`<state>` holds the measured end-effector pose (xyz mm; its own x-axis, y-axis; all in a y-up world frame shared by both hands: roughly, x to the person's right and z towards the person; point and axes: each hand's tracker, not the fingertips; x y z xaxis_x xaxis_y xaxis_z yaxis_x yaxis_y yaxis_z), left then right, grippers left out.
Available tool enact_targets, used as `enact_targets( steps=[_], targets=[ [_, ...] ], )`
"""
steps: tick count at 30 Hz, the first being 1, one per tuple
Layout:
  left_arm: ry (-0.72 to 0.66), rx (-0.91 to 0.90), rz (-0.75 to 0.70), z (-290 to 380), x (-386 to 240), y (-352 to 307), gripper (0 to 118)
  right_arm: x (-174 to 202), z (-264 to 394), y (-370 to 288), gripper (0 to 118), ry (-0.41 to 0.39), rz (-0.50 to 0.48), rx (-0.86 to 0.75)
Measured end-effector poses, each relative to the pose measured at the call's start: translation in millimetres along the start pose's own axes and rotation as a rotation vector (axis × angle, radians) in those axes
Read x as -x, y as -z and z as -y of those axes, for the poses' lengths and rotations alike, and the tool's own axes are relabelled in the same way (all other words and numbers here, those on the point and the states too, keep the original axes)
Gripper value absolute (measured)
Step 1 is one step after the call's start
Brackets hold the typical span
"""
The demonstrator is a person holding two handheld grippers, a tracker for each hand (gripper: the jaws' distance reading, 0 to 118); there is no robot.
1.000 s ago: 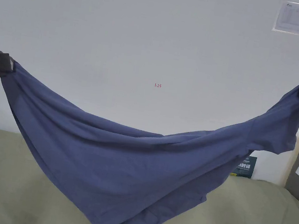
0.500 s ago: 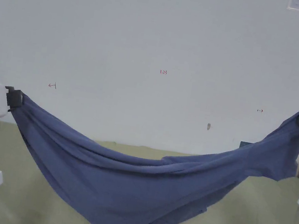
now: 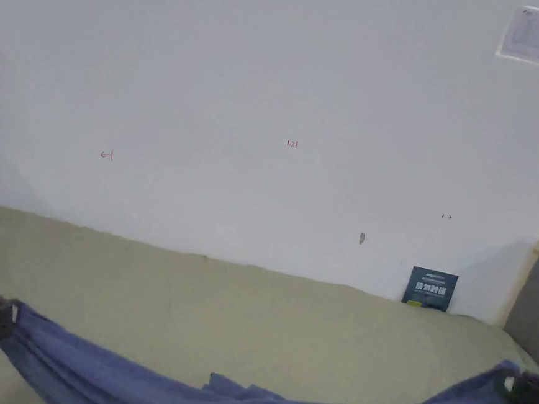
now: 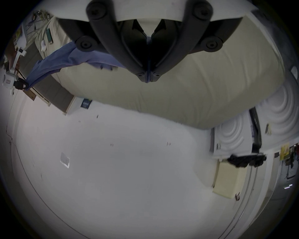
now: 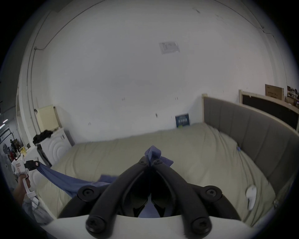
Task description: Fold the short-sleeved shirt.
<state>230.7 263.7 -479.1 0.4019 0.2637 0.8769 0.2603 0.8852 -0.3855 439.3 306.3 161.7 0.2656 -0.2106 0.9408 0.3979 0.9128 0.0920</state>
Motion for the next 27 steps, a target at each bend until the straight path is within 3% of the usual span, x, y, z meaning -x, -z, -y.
enact_targets(
  steps=[9, 14, 16, 17, 18, 19, 20, 22, 26, 27],
  targets=[
    [0.007, 0.338, -0.091, 183.2, 52.8, -77.2, 0, -53.3, 205.7, -51.6, 2, -0.048, 0.151, 0.322],
    [-0.021, 0.433, -0.126, 232.9, 75.0, -77.3, 0, -71.2, 264.9, -58.5, 2, -0.020, 0.213, 0.402],
    [-0.065, 0.452, -0.104, 237.2, 74.8, -76.7, 1, -75.5, 267.2, -62.2, 9, -0.006, 0.197, 0.371],
    [-0.034, 0.415, -0.062, 230.4, 70.1, -78.2, 6, -74.2, 266.4, -64.9, 28, -0.016, 0.192, 0.320],
    [0.005, 0.378, -0.065, 226.4, 66.3, -79.9, 31, -76.2, 264.0, -65.7, 77, -0.030, 0.193, 0.292],
    [0.045, 0.352, -0.090, 224.0, 61.2, -80.4, 77, -79.3, 261.1, -65.5, 111, -0.023, 0.189, 0.304],
    [0.065, 0.340, -0.098, 218.3, 60.4, -82.4, 115, -82.3, 255.8, -65.2, 118, -0.004, 0.157, 0.318],
    [-0.005, 0.297, -0.055, 197.8, 57.3, -108.9, 112, -70.1, 243.0, -77.1, 118, -0.020, 0.100, 0.257],
    [0.112, 0.184, -0.041, 197.8, 60.2, -198.1, 114, -33.7, 216.5, -128.7, 118, -0.089, -0.005, 0.203],
    [0.132, 0.166, -0.060, 184.6, 57.2, -193.0, 114, -23.7, 212.5, -143.6, 118, -0.081, -0.053, 0.192]
  ],
)
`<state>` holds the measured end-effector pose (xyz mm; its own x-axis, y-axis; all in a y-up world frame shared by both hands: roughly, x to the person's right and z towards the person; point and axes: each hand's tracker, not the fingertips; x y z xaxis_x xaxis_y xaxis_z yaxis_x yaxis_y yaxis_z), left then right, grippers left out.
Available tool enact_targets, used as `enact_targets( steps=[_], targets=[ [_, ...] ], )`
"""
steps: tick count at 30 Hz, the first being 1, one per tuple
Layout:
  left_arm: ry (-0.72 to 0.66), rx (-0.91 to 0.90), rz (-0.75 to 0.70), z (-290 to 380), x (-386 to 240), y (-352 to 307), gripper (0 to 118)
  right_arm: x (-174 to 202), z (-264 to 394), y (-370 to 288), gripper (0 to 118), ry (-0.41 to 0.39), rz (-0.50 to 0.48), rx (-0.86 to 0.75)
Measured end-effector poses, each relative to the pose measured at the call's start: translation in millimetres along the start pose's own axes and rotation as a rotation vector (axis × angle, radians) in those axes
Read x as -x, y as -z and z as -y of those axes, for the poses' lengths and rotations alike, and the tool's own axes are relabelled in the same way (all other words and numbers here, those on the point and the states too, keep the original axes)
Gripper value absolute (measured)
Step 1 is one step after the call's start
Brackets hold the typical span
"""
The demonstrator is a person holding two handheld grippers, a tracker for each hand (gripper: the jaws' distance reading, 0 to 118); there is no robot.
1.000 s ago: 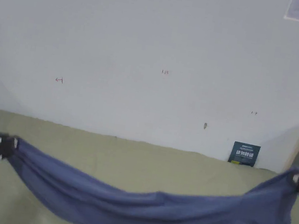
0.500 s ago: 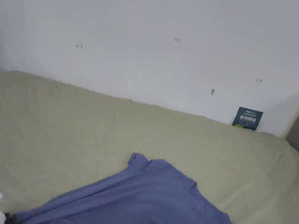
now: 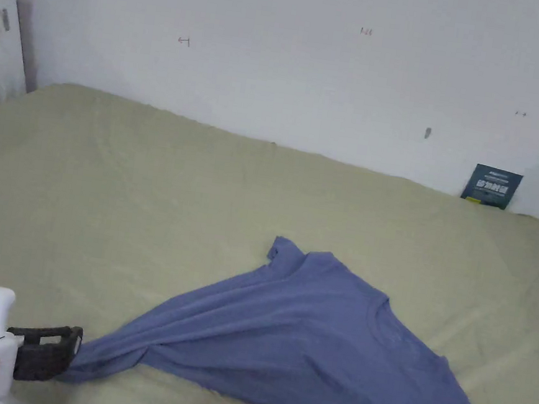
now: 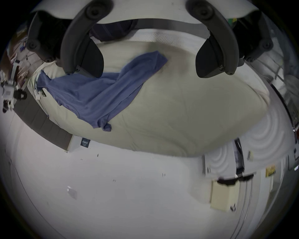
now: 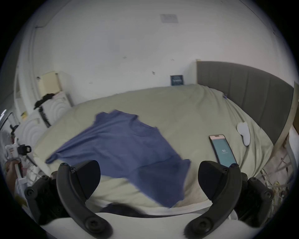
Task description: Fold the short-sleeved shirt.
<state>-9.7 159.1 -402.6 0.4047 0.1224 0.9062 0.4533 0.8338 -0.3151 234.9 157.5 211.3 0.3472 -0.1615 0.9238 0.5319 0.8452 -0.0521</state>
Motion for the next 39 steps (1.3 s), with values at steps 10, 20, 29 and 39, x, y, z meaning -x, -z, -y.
enact_targets(
  steps=[10, 20, 29, 39],
  targets=[
    [-0.038, 0.025, -0.065, 13.3, 7.5, -67.2, 0, 77.3, 23.0, -84.8, 1, 0.052, -0.046, -0.211],
    [0.018, 0.135, 0.024, 23.8, 40.3, 64.3, 118, 76.6, 8.3, -59.8, 1, 0.045, -0.058, -0.135],
    [0.086, 0.269, 0.019, 39.4, 53.6, 151.4, 80, 79.6, 4.8, -46.4, 1, 0.034, 0.018, -0.045],
    [0.093, 0.259, 0.041, 50.0, 33.2, 149.7, 26, 82.5, -6.9, -25.4, 1, 0.049, 0.011, -0.008]
  ],
)
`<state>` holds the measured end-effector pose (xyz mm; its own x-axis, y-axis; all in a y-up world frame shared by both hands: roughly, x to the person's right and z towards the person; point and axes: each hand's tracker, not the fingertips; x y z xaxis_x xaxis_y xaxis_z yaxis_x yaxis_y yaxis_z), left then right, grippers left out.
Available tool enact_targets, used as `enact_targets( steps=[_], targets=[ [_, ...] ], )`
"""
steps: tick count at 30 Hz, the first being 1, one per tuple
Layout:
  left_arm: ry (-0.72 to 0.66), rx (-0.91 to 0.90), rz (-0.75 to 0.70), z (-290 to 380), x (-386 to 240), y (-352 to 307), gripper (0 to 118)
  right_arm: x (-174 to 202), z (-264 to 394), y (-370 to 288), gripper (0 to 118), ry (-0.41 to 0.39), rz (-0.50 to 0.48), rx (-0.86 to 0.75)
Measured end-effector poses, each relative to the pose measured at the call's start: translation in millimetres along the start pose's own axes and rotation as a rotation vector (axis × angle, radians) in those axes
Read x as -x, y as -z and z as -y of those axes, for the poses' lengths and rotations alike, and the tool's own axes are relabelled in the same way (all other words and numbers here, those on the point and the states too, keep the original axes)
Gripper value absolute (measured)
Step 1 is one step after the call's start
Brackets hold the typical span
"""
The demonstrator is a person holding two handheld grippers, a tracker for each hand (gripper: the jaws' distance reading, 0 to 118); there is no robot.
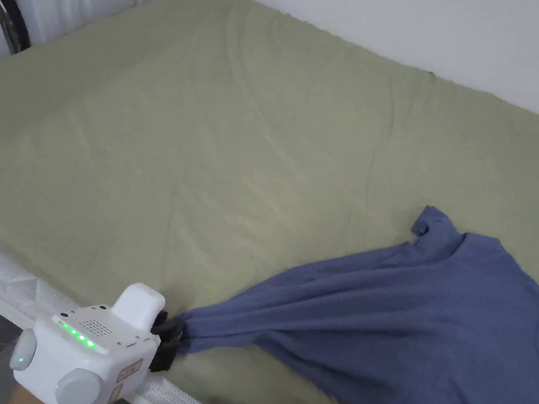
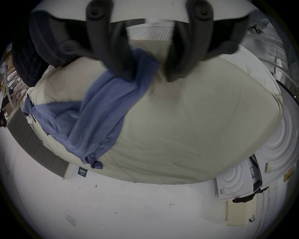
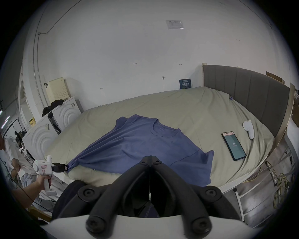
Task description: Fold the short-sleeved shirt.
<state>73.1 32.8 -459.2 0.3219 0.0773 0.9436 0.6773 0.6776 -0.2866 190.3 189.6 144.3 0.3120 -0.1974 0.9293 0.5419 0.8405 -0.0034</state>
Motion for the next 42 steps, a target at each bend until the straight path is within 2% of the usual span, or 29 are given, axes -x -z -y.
enact_targets(
  steps=[1, 4, 6, 10, 13, 18, 19, 20, 23, 25, 28, 29, 32, 33, 34, 35, 36, 37, 38, 40, 42],
  targets=[
    [0.012, -0.004, -0.004, 0.9, -1.9, 0.3, 0, 0.9, -1.1, 2.2, 1, 0.002, -0.001, 0.001],
    [0.008, 0.015, -0.012, 3.3, -11.3, 0.3, 0, 1.5, -3.4, 7.2, 1, 0.013, -0.020, -0.002],
    [-0.068, 0.001, 0.000, -0.6, -7.3, -3.4, 0, 4.0, -5.2, 10.5, 1, 0.005, -0.023, 0.003],
    [-0.079, -0.090, 0.021, -13.4, -15.6, -35.0, 0, 3.1, -12.4, 20.1, 1, -0.039, -0.033, 0.023],
    [-0.129, -0.112, 0.055, -23.1, -20.5, -50.4, 0, -0.5, -33.6, 53.1, 1, -0.094, -0.053, 0.095],
    [-0.114, -0.133, 0.058, -34.6, -34.0, -57.7, 0, 0.2, -91.3, 171.8, 2, -0.311, -0.071, 0.211],
    [-0.114, -0.133, 0.057, -36.0, -34.8, -57.6, 0, 17.4, -106.7, 194.9, 2, -0.341, -0.073, 0.239],
    [-0.115, -0.132, 0.055, -37.2, -35.4, -56.9, 0, 18.1, -121.3, 226.2, 2, -0.353, -0.074, 0.254],
    [-0.121, -0.117, 0.038, -41.5, -41.6, -53.8, 0, 8.2, -157.4, 326.2, 2, -0.324, -0.075, 0.348],
    [-0.120, -0.103, 0.028, -44.9, -46.0, -52.9, 0, 15.5, -173.8, 383.3, 2, -0.332, -0.060, 0.390],
    [-0.130, -0.083, 0.015, -48.9, -49.8, -49.5, 0, 34.0, -191.3, 459.0, 2, -0.340, -0.062, 0.415],
    [-0.135, -0.081, 0.009, -51.4, -50.9, -48.9, 0, 41.4, -194.3, 480.9, 2, -0.314, -0.091, 0.449],
    [-0.145, -0.074, -0.002, -57.4, -54.3, -46.1, 0, 69.7, -194.2, 522.0, 3, -0.309, -0.148, 0.548],
    [-0.145, -0.070, -0.006, -57.8, -51.8, -43.7, 0, 76.5, -193.4, 531.6, 8, -0.325, -0.170, 0.571],
    [-0.147, -0.064, -0.009, -59.5, -51.8, -41.6, 0, 84.3, -193.4, 538.8, 24, -0.357, -0.179, 0.574],
    [-0.147, -0.061, -0.011, -60.2, -51.9, -40.6, 0, 92.0, -192.5, 539.2, 56, -0.386, -0.182, 0.554],
    [-0.150, -0.059, -0.010, -60.9, -51.6, -39.8, 0, 97.6, -191.5, 542.1, 107, -0.415, -0.159, 0.533],
    [-0.158, -0.055, -0.001, -60.1, -48.6, -38.2, 0, 102.9, -189.4, 544.0, 118, -0.428, -0.176, 0.527],
    [-0.165, -0.052, 0.007, -59.9, -47.5, -37.8, 0, 102.8, -196.6, 533.7, 118, -0.439, -0.232, 0.478],
    [-0.167, -0.050, 0.006, -60.2, -47.9, -38.7, 0, 102.2, -197.9, 525.9, 118, -0.429, -0.234, 0.533],
    [-0.162, -0.042, 0.006, -59.1, -45.6, -37.7, 0, 104.0, -196.5, 519.8, 118, -0.452, -0.221, 0.575]
  ],
)
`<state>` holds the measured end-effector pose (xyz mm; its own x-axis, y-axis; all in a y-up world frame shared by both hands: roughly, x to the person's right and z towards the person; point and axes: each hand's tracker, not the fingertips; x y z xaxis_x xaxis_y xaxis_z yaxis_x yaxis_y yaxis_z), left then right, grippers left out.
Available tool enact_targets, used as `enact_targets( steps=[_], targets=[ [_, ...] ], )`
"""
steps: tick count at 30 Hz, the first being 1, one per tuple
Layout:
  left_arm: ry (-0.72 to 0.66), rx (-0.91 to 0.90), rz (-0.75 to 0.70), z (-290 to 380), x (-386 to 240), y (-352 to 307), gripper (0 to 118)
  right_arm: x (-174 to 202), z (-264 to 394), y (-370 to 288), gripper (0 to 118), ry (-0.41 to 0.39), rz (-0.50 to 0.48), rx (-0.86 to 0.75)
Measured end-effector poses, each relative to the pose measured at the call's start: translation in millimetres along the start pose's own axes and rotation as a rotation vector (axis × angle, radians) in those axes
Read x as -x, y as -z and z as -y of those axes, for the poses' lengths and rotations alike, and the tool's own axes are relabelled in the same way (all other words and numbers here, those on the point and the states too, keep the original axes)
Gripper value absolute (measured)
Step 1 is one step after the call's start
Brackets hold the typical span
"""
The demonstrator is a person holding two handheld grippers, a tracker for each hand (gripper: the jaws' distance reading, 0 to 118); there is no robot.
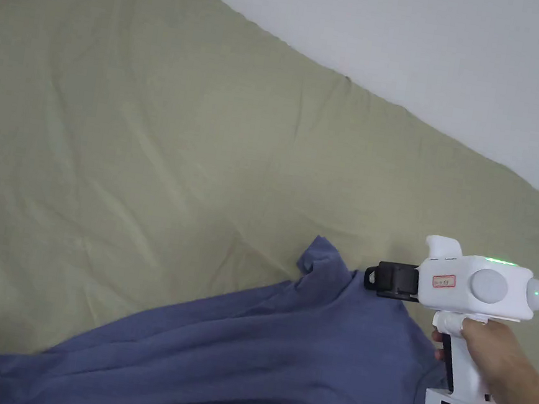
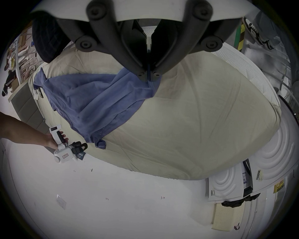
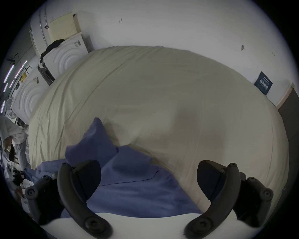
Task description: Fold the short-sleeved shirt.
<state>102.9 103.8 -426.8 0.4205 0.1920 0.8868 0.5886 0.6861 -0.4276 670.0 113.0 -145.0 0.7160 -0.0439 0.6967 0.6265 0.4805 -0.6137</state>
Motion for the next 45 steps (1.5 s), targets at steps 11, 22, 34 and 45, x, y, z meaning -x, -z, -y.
enact_targets(
  steps=[11, 22, 34, 45],
  targets=[
    [0.012, 0.023, -0.004, -5.3, 2.9, 9.9, 0, 3.7, 21.1, 27.2, 2, -0.004, 0.003, 0.005],
    [-0.014, -0.112, 0.046, -81.6, 0.3, 14.2, 0, 19.1, 22.4, -164.7, 2, 0.002, 0.067, -0.297],
    [0.054, -0.373, 0.196, -288.1, -44.0, -27.8, 0, -38.7, -5.5, -394.1, 2, 0.198, 0.108, -0.639],
    [0.082, -0.627, 0.090, -488.5, -113.8, -100.5, 0, -62.9, -88.3, -547.7, 2, 0.238, 0.282, -0.959]
  ],
)
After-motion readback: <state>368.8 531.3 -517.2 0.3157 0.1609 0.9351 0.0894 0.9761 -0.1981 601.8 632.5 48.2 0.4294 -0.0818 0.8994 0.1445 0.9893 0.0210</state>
